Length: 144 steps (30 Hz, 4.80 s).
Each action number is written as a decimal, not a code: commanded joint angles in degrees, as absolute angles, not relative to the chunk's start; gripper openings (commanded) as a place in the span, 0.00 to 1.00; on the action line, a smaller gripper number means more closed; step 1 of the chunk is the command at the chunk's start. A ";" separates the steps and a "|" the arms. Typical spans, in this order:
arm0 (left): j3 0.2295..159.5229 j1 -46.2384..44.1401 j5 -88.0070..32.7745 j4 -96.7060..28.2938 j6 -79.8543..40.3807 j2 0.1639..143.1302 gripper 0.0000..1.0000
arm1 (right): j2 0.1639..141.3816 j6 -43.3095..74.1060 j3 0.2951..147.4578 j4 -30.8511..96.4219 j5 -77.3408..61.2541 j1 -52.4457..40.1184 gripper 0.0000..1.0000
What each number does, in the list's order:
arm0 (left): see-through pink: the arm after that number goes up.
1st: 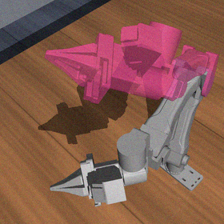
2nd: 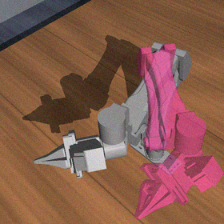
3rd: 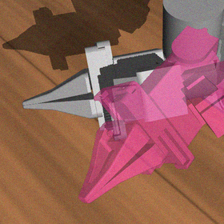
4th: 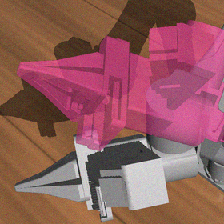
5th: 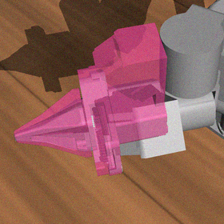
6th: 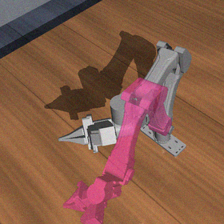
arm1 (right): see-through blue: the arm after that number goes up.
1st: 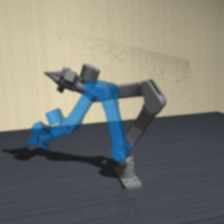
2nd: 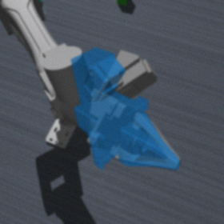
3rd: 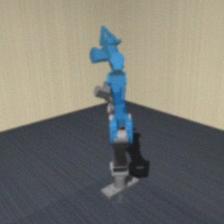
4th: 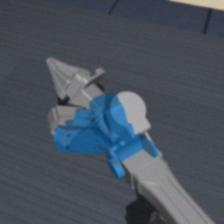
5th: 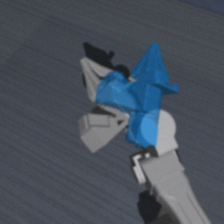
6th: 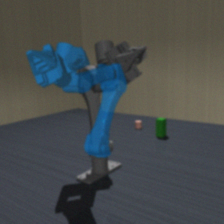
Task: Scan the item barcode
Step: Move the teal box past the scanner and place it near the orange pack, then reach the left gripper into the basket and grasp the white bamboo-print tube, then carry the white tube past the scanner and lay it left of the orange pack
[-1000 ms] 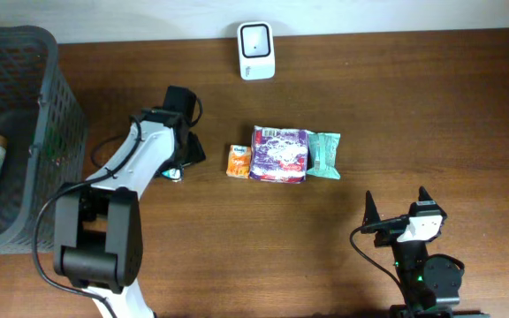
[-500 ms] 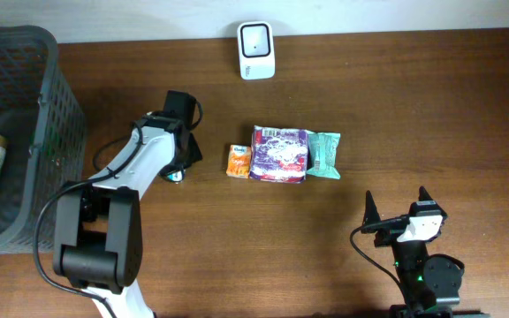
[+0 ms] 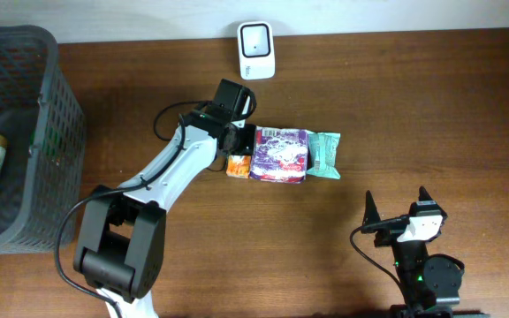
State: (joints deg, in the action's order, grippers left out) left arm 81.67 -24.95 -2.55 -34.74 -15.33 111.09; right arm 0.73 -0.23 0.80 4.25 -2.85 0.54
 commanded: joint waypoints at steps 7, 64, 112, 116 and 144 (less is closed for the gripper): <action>91.48 -24.71 -1.32 -38.83 -14.41 102.96 0.99 | 0.43 -0.58 0.32 4.27 -3.16 -0.03 0.99; 92.82 33.50 17.76 -44.80 35.70 110.19 0.95 | 0.43 -0.58 0.32 4.27 -3.16 -0.03 0.99; 92.84 37.50 20.10 -44.05 32.84 127.90 0.00 | 0.43 -0.58 0.32 4.27 -3.16 -0.03 0.99; 93.56 34.74 20.08 -44.25 22.81 123.02 0.00 | 0.43 -0.58 0.32 4.27 -3.16 -0.03 0.99; 94.54 10.46 -36.62 -52.40 -15.38 78.19 0.00 | 0.43 -0.58 0.32 4.27 -3.16 -0.03 0.99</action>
